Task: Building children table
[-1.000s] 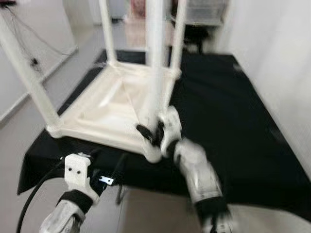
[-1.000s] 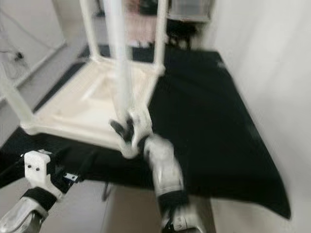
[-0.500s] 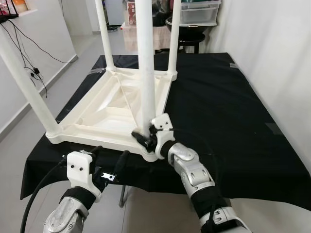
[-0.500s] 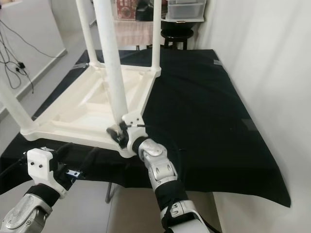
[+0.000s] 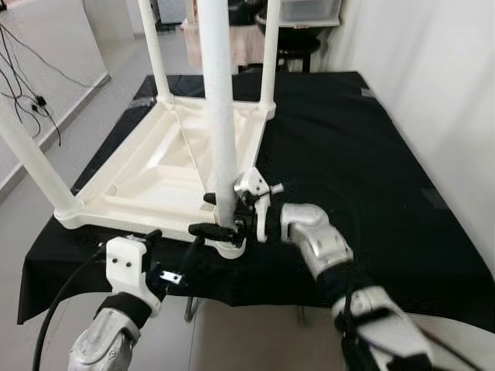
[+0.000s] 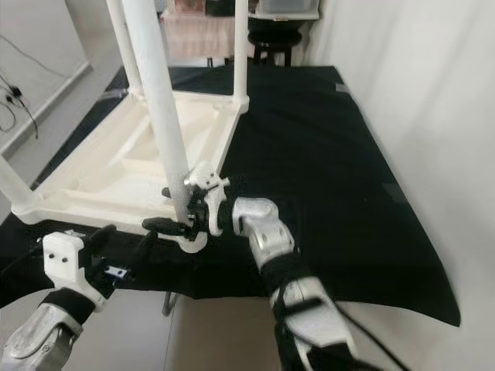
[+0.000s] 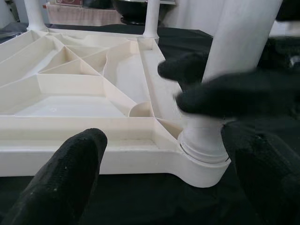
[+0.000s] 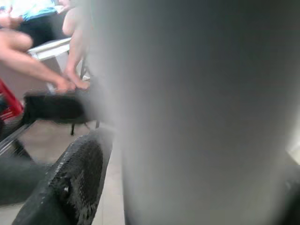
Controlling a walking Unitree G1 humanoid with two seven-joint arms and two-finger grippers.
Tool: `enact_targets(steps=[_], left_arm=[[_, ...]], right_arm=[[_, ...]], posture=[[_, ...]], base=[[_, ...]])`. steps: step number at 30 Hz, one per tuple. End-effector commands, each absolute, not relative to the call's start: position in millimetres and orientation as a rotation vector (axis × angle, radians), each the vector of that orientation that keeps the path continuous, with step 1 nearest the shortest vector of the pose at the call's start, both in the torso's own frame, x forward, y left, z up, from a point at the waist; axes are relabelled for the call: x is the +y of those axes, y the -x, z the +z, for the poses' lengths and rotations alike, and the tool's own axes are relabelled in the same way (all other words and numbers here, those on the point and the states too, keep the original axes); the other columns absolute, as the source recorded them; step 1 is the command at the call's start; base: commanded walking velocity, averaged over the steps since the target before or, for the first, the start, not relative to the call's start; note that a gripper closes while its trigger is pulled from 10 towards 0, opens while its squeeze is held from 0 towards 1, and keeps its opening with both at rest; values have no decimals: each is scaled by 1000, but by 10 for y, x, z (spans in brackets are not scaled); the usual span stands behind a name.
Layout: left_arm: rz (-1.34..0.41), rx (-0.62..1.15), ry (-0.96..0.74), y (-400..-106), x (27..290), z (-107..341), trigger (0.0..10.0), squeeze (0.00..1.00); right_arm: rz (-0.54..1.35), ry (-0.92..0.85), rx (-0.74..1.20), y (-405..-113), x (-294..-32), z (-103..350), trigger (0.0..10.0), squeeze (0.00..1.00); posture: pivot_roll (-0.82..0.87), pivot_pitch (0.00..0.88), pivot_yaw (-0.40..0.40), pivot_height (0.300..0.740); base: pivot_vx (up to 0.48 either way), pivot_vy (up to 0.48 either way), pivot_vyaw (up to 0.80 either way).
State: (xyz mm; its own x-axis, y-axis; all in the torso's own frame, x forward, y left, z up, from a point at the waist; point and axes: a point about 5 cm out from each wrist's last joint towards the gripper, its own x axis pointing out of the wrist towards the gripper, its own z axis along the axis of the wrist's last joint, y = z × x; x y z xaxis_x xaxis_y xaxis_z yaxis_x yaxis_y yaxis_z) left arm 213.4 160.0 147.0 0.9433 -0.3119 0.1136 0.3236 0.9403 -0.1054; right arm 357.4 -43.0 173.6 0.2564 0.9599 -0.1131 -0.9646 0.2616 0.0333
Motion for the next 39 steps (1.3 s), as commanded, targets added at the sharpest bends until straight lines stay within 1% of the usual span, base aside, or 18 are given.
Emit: enact_targets(steps=[1,2,3,9,15,18,19,21,22,23,25,26,30,31,33,35,36,39], left_arm=[[-319,-84,126,-2125,1611,1438,10000,0],[-319,-84,126,-2125,1611,1438,10000,0],[-320,-84,127,-2120,1608,1438,10000,0],[-321,-84,129,-2105,1598,1440,10000,0],[-323,-84,132,-2092,1596,1449,10000,0],[-326,-84,134,-2079,1604,1460,10000,0],[-326,-84,134,-2079,1604,1460,10000,0],[-327,-82,132,-2069,1620,1465,10000,0],[-327,-82,129,-2075,1641,1481,10000,0],[-327,-82,129,-2075,1641,1481,10000,0],[-326,-75,119,-2086,1667,1464,10000,0],[-327,-72,119,-2095,1676,1455,10000,0],[-334,-68,124,-2112,1675,1448,10000,0],[-339,-66,124,-2117,1671,1445,10000,0],[-339,-66,124,-2117,1671,1445,10000,0],[-321,-69,119,-2116,1677,1440,10000,0],[-313,-71,116,-2114,1679,1439,10000,0],[-310,-71,115,-2115,1677,1436,10000,0]], right_arm=[[1306,-10,139,-3598,-379,1725,7490,0],[1306,-10,139,-3598,-379,1725,7490,0],[1308,-23,145,-3619,-391,1742,0,0],[1386,-31,162,-3602,-458,1758,0,0],[1373,16,175,-3600,-595,1698,0,0],[1203,95,209,-3636,-698,1569,0,0],[1203,95,209,-3636,-698,1569,0,0],[620,67,234,-3622,-726,1334,0,0],[540,-3,255,-3154,-531,1204,0,0],[540,-3,255,-3154,-531,1204,0,0],[664,97,144,-3037,-354,1326,0,0],[617,77,149,-3161,-391,1329,0,0],[576,57,163,-3322,-419,1311,0,0],[589,63,168,-3385,-370,1298,10000,0],[589,63,168,-3385,-370,1298,10000,0],[657,70,145,-3436,-246,1340,10000,0],[694,57,137,-3442,-201,1380,10000,1000],[766,22,116,-3389,-144,1514,10000,1000]], posture=[[57,44,-1,740],[57,44,-1,740],[64,46,-3,740],[65,53,-5,740],[53,66,2,740],[42,86,1,740],[42,86,1,740],[40,92,0,740],[46,100,11,740],[46,100,11,740],[13,84,50,740],[12,73,57,740],[35,76,46,740],[42,64,41,740],[42,64,41,740],[53,57,38,740],[54,54,36,740],[55,48,33,740]], base=[[0,0,0],[0,0,0],[0,0,0],[0,0,0],[0,0,0],[0,0,0],[0,0,0],[0,0,0],[0,0,0],[0,0,0],[0,0,0],[0,0,0],[0,0,0],[0,0,0],[0,0,0],[0,0,0],[0,0,0],[0,0,0]])
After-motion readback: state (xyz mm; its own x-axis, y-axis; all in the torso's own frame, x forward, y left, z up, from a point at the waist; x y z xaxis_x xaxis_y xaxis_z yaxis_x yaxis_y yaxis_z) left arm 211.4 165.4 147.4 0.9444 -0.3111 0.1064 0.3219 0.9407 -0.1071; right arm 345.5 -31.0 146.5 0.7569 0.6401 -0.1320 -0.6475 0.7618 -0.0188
